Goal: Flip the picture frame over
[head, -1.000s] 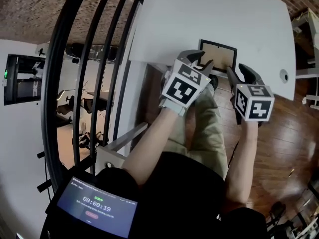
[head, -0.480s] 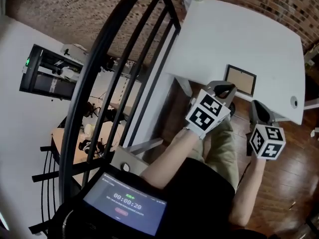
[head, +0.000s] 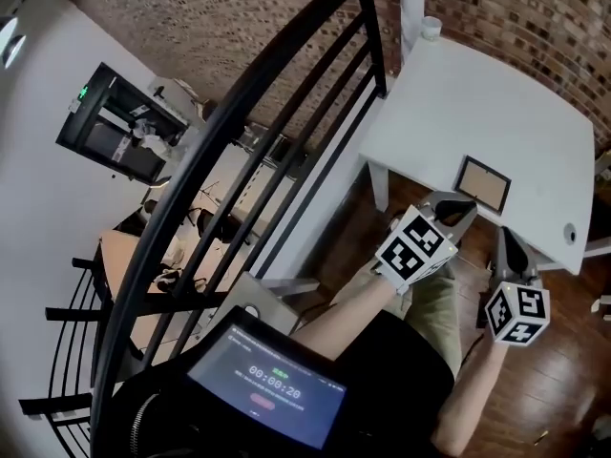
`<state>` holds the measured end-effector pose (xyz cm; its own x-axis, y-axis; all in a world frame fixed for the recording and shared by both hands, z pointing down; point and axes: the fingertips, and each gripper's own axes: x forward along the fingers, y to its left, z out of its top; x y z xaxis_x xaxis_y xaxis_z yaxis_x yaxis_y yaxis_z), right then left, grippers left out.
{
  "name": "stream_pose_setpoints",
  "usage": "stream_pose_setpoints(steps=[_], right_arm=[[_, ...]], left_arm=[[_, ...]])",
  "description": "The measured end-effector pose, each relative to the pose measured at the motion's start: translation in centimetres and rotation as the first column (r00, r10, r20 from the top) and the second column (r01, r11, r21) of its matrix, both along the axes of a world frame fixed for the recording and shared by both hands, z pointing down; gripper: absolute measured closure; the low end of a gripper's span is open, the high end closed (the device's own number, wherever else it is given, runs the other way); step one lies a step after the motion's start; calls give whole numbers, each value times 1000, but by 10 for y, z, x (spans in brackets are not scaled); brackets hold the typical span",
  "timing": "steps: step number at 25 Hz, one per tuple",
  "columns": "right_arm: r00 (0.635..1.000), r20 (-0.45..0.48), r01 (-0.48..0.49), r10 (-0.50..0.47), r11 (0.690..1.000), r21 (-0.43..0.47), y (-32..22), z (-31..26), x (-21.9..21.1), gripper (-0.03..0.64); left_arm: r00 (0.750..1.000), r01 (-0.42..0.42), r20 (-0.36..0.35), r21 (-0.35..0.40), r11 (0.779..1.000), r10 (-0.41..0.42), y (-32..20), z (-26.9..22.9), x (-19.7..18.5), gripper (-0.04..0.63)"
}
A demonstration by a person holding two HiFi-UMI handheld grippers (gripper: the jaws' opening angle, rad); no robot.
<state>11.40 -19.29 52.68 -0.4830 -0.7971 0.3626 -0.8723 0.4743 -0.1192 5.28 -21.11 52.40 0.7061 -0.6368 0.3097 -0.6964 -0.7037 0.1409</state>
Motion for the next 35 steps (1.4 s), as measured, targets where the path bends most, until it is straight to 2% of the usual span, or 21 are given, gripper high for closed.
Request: stream_pose_setpoints(steps=[9, 15, 22, 35], right_arm=[[999, 37, 7, -9, 999, 48, 24, -19, -9, 624], [999, 52, 10, -13, 998, 69, 33, -22, -16, 624], [999, 16, 35, -36, 996, 87, 42, -22, -23, 624], [998, -7, 66, -65, 990, 128, 46, -30, -23, 624]], left_arm=[[995, -35, -97, 12, 999, 36, 23, -32, 3, 580], [991, -71, -108, 31, 997, 74, 39, -37, 1, 580], [985, -111, -127, 45, 993, 116, 51, -40, 11, 581], [980, -130, -147, 44, 991, 135, 58, -40, 15, 581]])
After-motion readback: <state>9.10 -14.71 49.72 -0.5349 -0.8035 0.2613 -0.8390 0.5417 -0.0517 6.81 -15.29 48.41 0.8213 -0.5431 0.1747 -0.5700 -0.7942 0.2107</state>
